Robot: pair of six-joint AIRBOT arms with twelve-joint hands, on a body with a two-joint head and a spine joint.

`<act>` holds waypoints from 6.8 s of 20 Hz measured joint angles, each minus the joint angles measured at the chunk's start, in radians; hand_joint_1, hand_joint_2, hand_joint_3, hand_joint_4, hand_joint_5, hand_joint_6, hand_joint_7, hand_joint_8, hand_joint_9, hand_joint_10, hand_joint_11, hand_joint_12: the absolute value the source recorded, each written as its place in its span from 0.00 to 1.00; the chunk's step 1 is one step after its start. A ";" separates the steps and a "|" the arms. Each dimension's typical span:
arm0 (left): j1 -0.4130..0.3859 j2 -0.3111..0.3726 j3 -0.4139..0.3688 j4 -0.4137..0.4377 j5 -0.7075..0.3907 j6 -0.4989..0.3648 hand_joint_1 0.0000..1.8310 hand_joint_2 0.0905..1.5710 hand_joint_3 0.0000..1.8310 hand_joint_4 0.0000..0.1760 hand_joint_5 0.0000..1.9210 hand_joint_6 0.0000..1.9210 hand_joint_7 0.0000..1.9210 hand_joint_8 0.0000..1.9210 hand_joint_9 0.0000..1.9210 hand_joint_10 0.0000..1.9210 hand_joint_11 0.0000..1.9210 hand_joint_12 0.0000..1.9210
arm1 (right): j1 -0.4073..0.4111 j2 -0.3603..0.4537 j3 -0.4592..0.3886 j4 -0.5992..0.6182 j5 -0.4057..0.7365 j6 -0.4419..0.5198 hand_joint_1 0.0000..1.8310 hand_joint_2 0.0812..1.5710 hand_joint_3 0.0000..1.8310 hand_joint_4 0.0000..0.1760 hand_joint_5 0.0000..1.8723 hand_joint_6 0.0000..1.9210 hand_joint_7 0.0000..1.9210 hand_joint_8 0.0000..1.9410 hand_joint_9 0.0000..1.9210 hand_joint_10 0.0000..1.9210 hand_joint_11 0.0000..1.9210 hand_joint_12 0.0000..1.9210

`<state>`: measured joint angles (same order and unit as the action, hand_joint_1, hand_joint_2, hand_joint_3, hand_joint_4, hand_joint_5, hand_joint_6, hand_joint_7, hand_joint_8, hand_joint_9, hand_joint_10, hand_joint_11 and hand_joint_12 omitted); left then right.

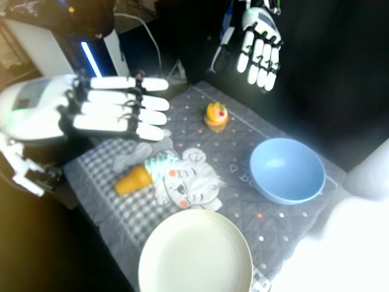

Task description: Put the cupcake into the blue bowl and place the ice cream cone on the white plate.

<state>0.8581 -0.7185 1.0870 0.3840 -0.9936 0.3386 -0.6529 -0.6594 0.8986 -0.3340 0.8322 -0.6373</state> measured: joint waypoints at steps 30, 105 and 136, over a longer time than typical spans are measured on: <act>-0.108 -0.154 0.124 0.332 0.303 -0.224 0.44 0.39 0.00 0.00 0.28 0.00 0.32 0.00 0.34 0.01 0.19 0.40 | 0.000 -0.141 0.111 -0.198 -0.307 0.151 0.38 0.35 0.00 0.00 0.20 0.00 0.27 0.00 0.25 0.00 0.19 0.16; -0.168 -0.193 0.166 0.229 0.259 -0.169 0.76 0.64 0.00 0.00 0.51 0.50 0.62 0.27 0.60 0.43 0.50 0.44 | -0.067 -0.205 0.174 0.059 -0.162 0.048 0.70 0.64 0.00 0.00 0.55 0.41 0.68 0.29 0.69 0.20 0.55 0.54; -0.676 -0.522 0.584 0.424 0.721 -0.201 0.76 0.64 0.00 0.00 0.54 0.46 0.68 0.12 0.59 0.47 0.51 0.47 | 0.239 -0.397 0.539 0.166 -0.372 0.015 0.70 0.65 0.00 0.00 0.53 0.46 0.65 0.32 0.78 0.01 0.66 0.39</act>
<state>0.1818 -1.2404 1.6707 0.8078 -0.2726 0.1371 -0.4141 -1.0561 1.4376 -0.1684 0.4599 -0.6224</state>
